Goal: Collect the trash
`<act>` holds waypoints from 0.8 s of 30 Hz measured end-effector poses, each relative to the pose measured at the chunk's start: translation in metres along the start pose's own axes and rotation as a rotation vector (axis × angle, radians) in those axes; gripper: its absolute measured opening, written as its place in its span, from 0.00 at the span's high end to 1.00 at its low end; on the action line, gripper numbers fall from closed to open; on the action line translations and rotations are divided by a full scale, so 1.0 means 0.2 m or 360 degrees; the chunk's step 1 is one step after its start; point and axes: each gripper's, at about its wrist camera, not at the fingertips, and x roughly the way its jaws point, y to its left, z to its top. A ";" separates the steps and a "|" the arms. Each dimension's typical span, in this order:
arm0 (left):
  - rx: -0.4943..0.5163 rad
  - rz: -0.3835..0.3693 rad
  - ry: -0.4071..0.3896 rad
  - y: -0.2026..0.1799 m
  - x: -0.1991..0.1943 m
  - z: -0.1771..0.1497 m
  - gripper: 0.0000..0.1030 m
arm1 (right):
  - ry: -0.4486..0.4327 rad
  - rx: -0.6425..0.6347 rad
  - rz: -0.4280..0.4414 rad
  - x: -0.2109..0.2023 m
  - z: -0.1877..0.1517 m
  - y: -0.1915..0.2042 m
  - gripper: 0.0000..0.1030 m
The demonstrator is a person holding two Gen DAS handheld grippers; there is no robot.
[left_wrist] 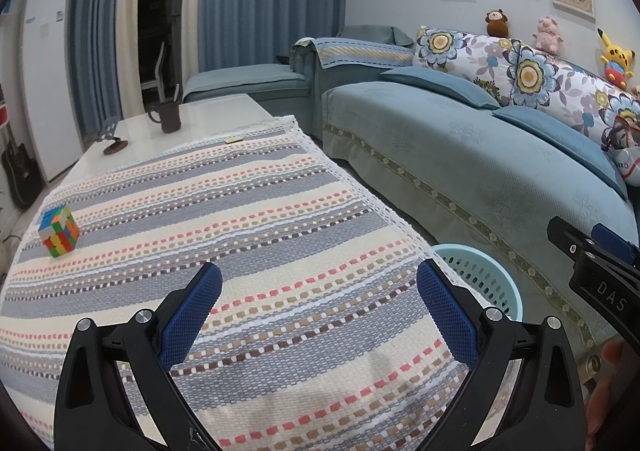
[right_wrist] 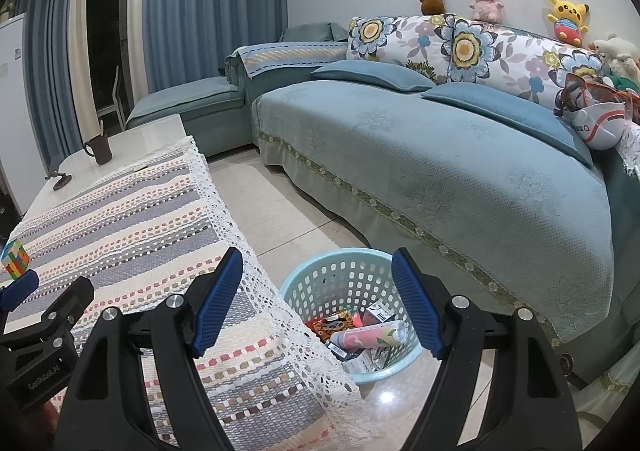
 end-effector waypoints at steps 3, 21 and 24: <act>0.0005 0.0000 0.0001 -0.01 0.00 0.00 0.08 | 0.0000 -0.0001 0.0001 0.00 0.00 0.00 0.28; 0.0040 0.0036 0.0013 -0.04 0.00 -0.01 0.07 | -0.0007 -0.0008 0.0018 0.00 0.01 0.00 0.26; -0.0015 0.0021 0.0023 0.00 0.00 0.00 0.07 | -0.0007 -0.0010 0.0017 0.00 0.01 0.00 0.26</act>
